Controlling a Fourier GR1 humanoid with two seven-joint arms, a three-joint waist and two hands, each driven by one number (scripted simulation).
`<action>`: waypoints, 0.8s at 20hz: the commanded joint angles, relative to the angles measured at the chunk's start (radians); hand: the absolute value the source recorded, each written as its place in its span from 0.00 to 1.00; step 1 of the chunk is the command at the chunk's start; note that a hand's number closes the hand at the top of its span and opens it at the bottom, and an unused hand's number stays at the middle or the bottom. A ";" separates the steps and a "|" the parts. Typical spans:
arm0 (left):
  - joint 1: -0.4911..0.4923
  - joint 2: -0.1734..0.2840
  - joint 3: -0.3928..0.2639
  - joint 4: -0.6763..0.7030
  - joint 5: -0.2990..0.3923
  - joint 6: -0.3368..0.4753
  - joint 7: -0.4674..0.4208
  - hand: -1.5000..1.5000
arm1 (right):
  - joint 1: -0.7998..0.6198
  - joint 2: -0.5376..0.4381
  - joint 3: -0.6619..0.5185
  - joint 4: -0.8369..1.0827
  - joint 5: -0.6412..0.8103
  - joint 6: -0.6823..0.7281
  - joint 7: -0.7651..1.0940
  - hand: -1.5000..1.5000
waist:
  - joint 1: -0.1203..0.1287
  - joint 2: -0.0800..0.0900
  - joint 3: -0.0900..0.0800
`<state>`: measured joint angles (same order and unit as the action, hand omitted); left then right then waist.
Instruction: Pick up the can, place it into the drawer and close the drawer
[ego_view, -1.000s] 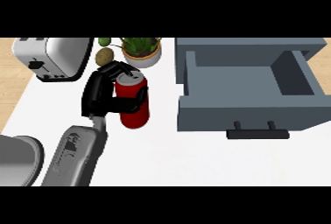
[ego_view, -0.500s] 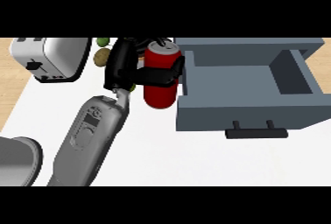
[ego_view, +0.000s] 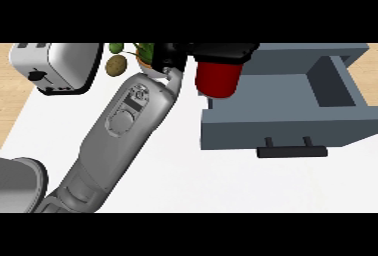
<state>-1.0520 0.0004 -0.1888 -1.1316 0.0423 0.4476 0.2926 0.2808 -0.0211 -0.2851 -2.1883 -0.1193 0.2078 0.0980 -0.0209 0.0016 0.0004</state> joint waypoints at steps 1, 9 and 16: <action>-0.165 0.000 0.019 0.124 0.037 0.040 0.022 1.00 | 0.030 0.020 0.027 0.005 0.029 0.009 -0.036 0.00 | -0.007 0.001 0.000; -0.304 0.000 -0.092 0.344 0.153 0.130 -0.035 1.00 | 0.009 0.010 0.021 -0.006 0.019 0.022 -0.007 0.00 | -0.021 0.005 0.001; -0.405 0.000 -0.098 0.539 0.239 0.108 -0.121 1.00 | 0.009 0.020 0.046 -0.012 0.024 0.002 -0.001 0.00 | -0.034 0.009 0.001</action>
<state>-1.4058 0.0000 -0.2852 -0.6941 0.2500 0.5670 0.2059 0.2644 -0.0204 -0.2706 -2.1778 -0.1063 0.2203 0.1019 -0.0512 0.0096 0.0015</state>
